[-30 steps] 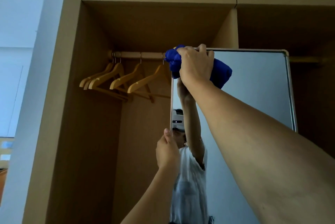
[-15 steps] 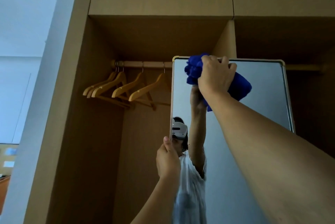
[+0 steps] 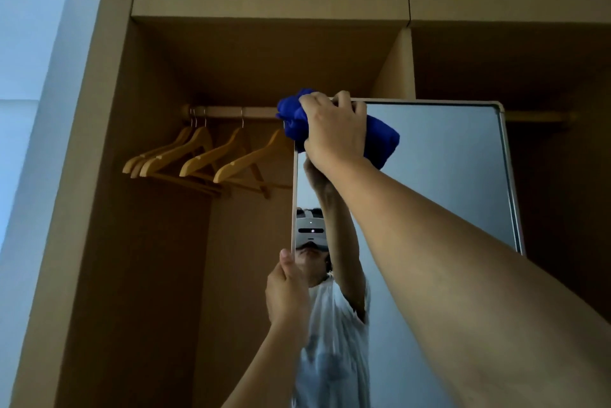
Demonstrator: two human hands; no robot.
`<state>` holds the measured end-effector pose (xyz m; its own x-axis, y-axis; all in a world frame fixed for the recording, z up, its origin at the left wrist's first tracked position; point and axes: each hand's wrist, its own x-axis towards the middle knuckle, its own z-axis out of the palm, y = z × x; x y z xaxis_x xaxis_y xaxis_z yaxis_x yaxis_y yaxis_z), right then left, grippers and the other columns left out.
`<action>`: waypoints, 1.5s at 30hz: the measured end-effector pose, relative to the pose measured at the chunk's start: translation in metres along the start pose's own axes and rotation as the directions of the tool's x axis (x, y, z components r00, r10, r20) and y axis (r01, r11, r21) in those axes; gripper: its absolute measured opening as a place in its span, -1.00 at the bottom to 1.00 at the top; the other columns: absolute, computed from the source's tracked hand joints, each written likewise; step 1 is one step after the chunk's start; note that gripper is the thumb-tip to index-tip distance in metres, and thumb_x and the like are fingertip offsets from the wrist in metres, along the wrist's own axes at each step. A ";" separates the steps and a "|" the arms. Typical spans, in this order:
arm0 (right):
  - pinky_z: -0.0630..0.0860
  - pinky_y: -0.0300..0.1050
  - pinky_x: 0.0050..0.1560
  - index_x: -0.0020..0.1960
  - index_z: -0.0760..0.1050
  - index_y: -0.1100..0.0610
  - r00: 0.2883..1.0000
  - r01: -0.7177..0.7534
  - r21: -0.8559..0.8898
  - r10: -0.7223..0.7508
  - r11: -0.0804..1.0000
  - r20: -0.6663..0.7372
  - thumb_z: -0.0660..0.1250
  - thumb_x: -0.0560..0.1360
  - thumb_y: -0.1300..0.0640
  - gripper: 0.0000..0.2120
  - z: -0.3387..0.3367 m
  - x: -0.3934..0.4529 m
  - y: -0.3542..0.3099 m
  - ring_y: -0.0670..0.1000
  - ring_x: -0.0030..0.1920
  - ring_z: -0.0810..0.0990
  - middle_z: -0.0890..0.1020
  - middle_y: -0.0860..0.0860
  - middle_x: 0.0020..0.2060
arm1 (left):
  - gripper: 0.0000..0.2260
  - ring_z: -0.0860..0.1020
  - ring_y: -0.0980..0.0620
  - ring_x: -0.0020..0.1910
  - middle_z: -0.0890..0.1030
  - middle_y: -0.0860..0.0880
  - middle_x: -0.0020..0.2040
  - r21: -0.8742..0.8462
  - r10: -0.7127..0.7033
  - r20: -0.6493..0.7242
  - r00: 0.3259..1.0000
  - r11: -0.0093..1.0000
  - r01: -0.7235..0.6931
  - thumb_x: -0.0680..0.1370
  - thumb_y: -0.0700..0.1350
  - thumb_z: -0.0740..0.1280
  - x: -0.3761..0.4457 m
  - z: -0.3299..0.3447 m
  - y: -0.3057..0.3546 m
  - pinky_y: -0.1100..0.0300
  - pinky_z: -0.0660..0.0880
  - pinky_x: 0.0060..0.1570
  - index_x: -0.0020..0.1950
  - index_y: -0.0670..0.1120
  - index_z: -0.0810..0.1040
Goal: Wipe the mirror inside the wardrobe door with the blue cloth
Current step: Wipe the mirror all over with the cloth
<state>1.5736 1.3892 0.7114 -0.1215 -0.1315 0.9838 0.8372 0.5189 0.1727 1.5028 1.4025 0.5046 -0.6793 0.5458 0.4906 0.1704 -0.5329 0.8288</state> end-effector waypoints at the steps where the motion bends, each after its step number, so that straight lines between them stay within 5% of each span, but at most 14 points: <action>1: 0.28 0.06 0.13 0.25 0.42 0.05 1.000 -0.016 -0.006 0.016 1.000 -0.010 0.30 0.48 0.22 -0.65 0.000 -0.002 0.005 0.13 0.17 0.42 0.56 0.02 0.15 | -0.35 0.40 -0.02 -0.46 0.46 -0.12 -0.43 -0.008 0.009 -0.006 1.000 1.000 -0.009 0.47 0.33 -0.04 -0.001 0.000 0.000 0.04 0.37 -0.29 -0.17 -0.24 0.49; 5: 0.27 0.07 0.14 0.24 0.41 0.07 0.992 -0.123 -0.020 0.123 0.992 -0.013 0.27 0.50 0.23 -0.68 -0.005 -0.007 0.022 0.14 0.18 0.42 0.56 0.04 0.15 | -0.30 0.50 -0.25 -0.31 0.55 -0.33 -0.25 -0.001 0.011 -0.018 1.000 1.000 -0.011 0.54 0.28 -0.03 0.001 0.003 -0.002 -0.12 0.46 -0.25 0.06 -0.35 0.50; 9: 0.26 0.04 0.11 0.21 0.41 0.05 0.980 -0.200 -0.051 0.200 0.978 -0.001 0.28 0.50 0.22 -0.71 -0.010 -0.010 0.051 0.12 0.17 0.41 0.55 0.01 0.15 | -0.31 0.55 -0.37 -0.18 0.58 -0.35 -0.19 0.044 0.030 -0.048 0.998 0.999 -0.028 0.56 0.27 -0.07 0.003 0.005 -0.005 -0.20 0.52 -0.14 0.00 -0.34 0.52; 14: 0.28 0.05 0.09 0.18 0.40 0.07 0.949 -0.316 -0.104 0.314 0.943 -0.038 0.33 0.46 0.22 -0.69 -0.013 -0.013 0.079 0.13 0.13 0.42 0.56 0.05 0.10 | -0.40 0.45 -0.13 -0.38 0.49 -0.14 -0.43 0.019 0.054 -0.065 0.996 0.998 -0.053 0.55 0.28 -0.06 0.006 0.006 -0.009 0.00 0.40 -0.29 -0.33 -0.17 0.44; 22: 0.27 0.05 0.05 0.10 0.43 0.08 0.905 -0.424 -0.090 0.417 0.901 -0.088 0.39 0.42 0.22 -0.71 -0.011 -0.010 0.073 0.13 0.07 0.43 0.58 0.06 0.00 | -0.43 0.43 -0.10 -0.42 0.47 -0.12 -0.45 0.051 0.084 -0.074 0.994 0.995 -0.080 0.56 0.25 -0.07 0.005 0.006 -0.007 0.01 0.41 -0.29 -0.34 -0.15 0.42; 28: 0.26 0.07 0.09 0.11 0.46 0.06 0.992 -0.112 0.038 0.114 0.993 -0.048 0.28 0.46 0.24 -0.76 0.001 0.002 0.001 0.14 0.10 0.43 0.59 0.03 0.03 | -0.39 0.44 -0.19 -0.39 0.48 -0.20 -0.40 0.038 0.090 -0.025 0.996 0.995 -0.089 0.51 0.29 -0.05 0.003 0.004 -0.007 0.02 0.37 -0.28 -0.28 -0.19 0.49; 31: 0.26 0.06 0.08 0.14 0.47 0.03 0.994 -0.100 0.068 0.103 0.993 -0.040 0.30 0.45 0.22 -0.72 0.005 0.009 -0.010 0.12 0.09 0.43 0.60 0.01 0.03 | -0.31 0.47 -0.18 -0.37 0.51 -0.20 -0.38 0.046 0.113 -0.025 0.993 0.993 -0.112 0.40 0.38 -0.09 0.004 0.002 -0.006 0.04 0.39 -0.27 -0.26 -0.20 0.50; 34: 0.26 0.06 0.10 0.19 0.48 0.02 0.999 -0.032 0.085 0.035 0.996 -0.029 0.35 0.41 0.23 -0.64 0.004 0.003 -0.001 0.12 0.12 0.43 0.60 0.00 0.08 | -0.36 0.57 -0.24 -0.23 0.59 -0.25 -0.27 0.091 0.132 -0.059 0.989 0.988 -0.127 0.54 0.26 -0.08 0.005 0.002 -0.007 0.06 0.44 -0.21 -0.15 -0.23 0.55; 37: 0.29 0.06 0.10 0.15 0.52 0.05 1.000 -0.004 0.104 0.006 0.995 -0.017 0.38 0.36 0.21 -0.64 -0.001 -0.022 0.000 0.11 0.10 0.46 0.62 0.00 0.03 | -0.47 0.51 -0.05 -0.36 0.53 -0.11 -0.38 0.120 0.120 -0.069 0.990 0.987 -0.111 0.56 0.23 -0.06 0.006 0.001 -0.006 0.11 0.44 -0.30 -0.30 -0.12 0.45; 45: 0.30 0.05 0.10 0.11 0.52 0.07 0.997 0.075 0.080 -0.076 0.994 0.014 0.37 0.37 0.21 -0.68 -0.004 -0.049 0.015 0.11 0.12 0.46 0.61 0.00 0.08 | -0.45 0.50 -0.11 -0.39 0.54 -0.16 -0.39 0.127 0.102 -0.103 0.989 0.988 -0.089 0.58 0.21 -0.06 0.003 0.004 -0.005 0.05 0.43 -0.30 -0.33 -0.15 0.44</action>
<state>1.5939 1.4004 0.6652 -0.1922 -0.1585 0.9685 0.7807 0.5733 0.2488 1.5026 1.4090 0.5027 -0.7279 0.4190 0.5427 0.3195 -0.4930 0.8092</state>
